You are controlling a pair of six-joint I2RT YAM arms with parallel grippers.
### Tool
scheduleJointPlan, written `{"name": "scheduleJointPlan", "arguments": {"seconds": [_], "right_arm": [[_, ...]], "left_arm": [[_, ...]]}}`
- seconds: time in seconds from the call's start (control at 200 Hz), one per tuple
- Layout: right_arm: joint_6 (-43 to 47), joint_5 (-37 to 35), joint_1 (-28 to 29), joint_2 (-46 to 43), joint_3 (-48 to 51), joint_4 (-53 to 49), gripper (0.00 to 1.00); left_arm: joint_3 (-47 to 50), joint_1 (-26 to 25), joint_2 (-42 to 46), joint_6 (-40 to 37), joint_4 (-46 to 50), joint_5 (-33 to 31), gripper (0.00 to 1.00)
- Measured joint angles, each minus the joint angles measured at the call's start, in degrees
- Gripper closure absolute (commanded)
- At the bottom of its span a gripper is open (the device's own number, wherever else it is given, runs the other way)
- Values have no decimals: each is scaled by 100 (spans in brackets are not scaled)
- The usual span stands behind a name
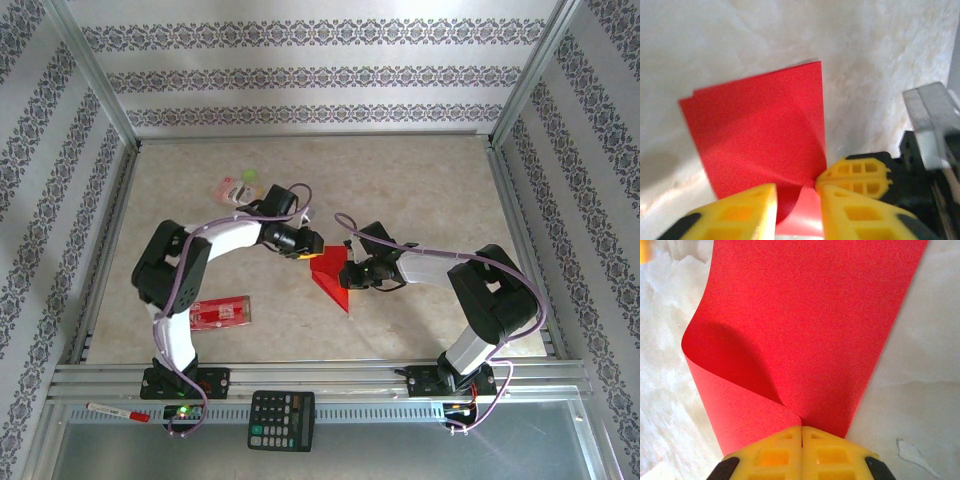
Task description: Fold a paper plane with a square sheet of paper (pick it up from the middle)
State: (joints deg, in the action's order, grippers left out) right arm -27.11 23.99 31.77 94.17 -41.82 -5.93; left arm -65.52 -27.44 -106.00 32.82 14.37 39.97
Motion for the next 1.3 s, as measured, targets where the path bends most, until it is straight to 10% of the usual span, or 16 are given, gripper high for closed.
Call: {"name": "scheduleJointPlan", "arguments": {"seconds": [0.28, 1.299], "right_arm": [[-144, -2, 26, 0, 46, 133, 99], [-1012, -52, 111, 114, -13, 361, 99]], "left_arm": [[1386, -555, 940, 1047, -1126, -44, 97], [2479, -1539, 898, 2020, -3244, 210, 99]]}}
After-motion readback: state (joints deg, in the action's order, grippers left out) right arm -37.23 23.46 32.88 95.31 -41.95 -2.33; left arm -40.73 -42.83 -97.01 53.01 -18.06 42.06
